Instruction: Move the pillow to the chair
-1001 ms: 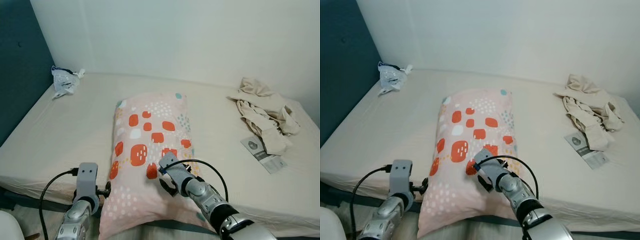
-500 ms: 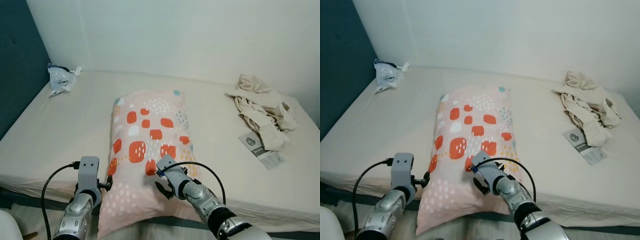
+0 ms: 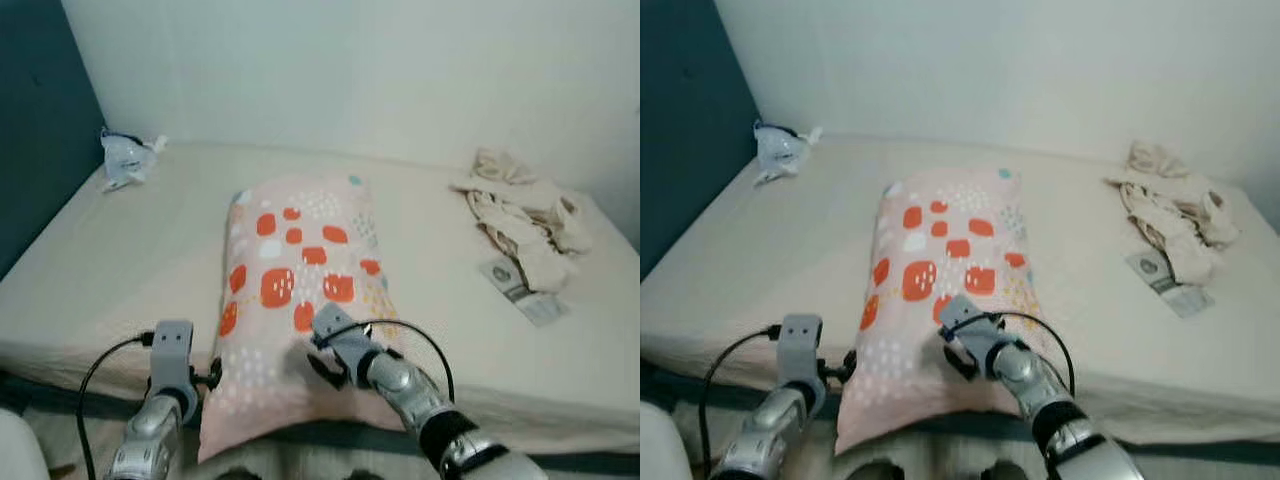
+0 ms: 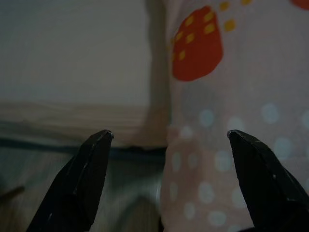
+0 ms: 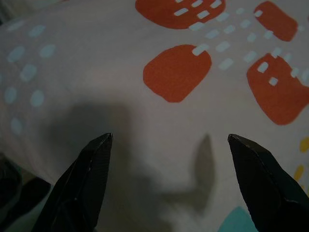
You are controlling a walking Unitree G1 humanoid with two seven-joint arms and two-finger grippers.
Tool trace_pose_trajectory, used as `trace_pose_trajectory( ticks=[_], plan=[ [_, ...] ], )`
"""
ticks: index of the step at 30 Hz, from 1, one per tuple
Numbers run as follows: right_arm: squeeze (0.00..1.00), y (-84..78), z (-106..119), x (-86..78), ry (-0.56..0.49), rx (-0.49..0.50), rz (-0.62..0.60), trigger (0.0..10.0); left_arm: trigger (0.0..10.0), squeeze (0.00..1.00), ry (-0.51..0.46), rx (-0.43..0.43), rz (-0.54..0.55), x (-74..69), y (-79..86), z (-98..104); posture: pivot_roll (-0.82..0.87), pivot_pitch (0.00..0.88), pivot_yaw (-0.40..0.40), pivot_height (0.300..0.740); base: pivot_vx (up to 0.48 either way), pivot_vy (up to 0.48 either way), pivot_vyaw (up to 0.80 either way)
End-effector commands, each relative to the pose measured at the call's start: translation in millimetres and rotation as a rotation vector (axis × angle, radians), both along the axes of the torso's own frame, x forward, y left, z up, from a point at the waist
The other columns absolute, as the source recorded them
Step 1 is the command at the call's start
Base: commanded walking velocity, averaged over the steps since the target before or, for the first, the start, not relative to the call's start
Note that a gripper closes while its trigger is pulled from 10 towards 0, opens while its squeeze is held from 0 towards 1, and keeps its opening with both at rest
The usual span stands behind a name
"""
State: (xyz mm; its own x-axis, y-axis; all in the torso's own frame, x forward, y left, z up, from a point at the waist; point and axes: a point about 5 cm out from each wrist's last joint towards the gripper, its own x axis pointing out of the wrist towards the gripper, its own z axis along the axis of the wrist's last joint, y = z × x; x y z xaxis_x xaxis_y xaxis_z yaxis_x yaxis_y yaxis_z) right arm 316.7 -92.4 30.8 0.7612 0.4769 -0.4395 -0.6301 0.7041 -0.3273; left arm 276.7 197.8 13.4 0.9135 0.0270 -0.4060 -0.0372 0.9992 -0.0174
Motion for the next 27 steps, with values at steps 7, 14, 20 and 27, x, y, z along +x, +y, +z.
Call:
trace_pose_trajectory(
  ticks=[7, 14, 20, 27],
  plan=[
    [0.00, -2.1, 19, 12.4, -0.053, 0.110, -0.042, 10.0, 10.0, 0.00, 0.007, 0.000, -0.048, 4.6, -2.3, 2, 0.01, 0.058, -0.022, 0.617, 0.000, 0.000, 0.00],
    [0.00, 4.1, 25, 14.7, -0.073, 0.136, -0.046, 10.0, 10.0, 0.00, 0.006, 0.003, -0.029, 0.3, 1.0, 1, 0.01, 0.077, -0.016, 0.612, 0.000, 0.000, 0.00],
    [0.00, 8.6, 24, 12.2, -0.055, 0.217, -0.077, 10.0, 10.0, 0.00, 0.015, 0.012, -0.025, -1.9, 2.0, -1, 0.01, 0.083, -0.013, 0.592, 0.000, 0.000, 0.00],
    [0.00, 19.8, 31, 14.6, -0.074, 0.194, -0.003, 10.0, 10.0, 0.00, -0.005, -0.009, -0.031, -0.8, 5.7, 4, 0.01, 0.103, -0.027, 0.592, 0.000, 0.000, 0.00]
  ],
)
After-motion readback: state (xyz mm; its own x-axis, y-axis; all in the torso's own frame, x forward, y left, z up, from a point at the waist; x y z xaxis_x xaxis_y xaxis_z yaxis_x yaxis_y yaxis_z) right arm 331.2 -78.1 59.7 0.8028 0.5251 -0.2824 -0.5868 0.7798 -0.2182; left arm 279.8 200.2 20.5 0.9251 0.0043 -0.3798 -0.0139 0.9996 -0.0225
